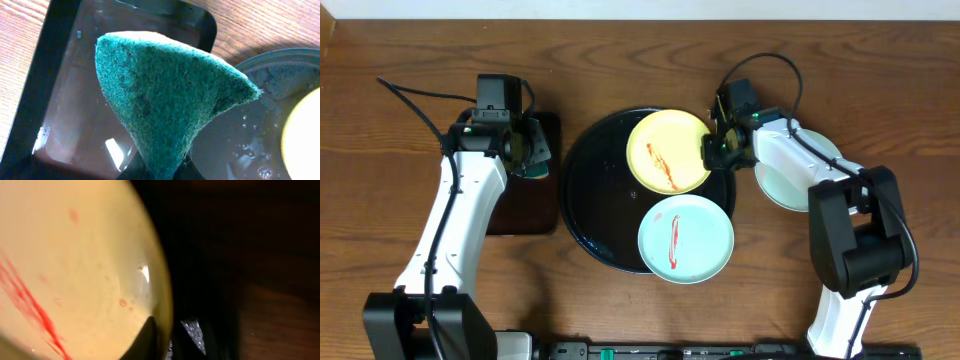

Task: Clean dirty plates on tray and stack at the side
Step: 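Reach right gripper to yellow plate rim and drag it toward center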

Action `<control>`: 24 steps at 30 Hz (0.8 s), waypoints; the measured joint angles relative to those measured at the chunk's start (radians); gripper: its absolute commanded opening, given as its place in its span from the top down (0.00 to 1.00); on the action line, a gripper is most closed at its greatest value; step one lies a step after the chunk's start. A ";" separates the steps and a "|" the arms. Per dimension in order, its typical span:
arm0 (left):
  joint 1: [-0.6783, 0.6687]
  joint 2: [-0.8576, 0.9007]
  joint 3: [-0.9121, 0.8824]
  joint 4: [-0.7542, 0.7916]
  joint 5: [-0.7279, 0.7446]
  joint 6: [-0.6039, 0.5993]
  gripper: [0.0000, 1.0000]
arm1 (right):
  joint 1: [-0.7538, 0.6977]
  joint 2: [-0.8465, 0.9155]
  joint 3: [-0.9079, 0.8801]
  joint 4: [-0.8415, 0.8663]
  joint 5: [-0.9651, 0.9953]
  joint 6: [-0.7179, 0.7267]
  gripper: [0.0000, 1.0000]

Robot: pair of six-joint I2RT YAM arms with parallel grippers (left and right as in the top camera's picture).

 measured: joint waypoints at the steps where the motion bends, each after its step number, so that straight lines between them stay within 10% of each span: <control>1: 0.000 0.000 0.000 0.000 0.000 0.000 0.93 | 0.000 0.000 0.000 0.006 0.002 0.005 0.99; 16: 0.000 0.000 0.000 0.000 0.000 0.000 0.93 | 0.146 0.000 0.030 0.088 -0.080 0.128 0.98; 20: 0.000 0.000 0.000 0.000 0.000 0.000 0.92 | 0.208 0.000 0.030 0.100 -0.052 0.181 0.60; 24: 0.000 0.000 0.000 0.000 0.000 0.000 0.93 | 0.233 0.000 0.030 0.101 -0.038 0.172 0.52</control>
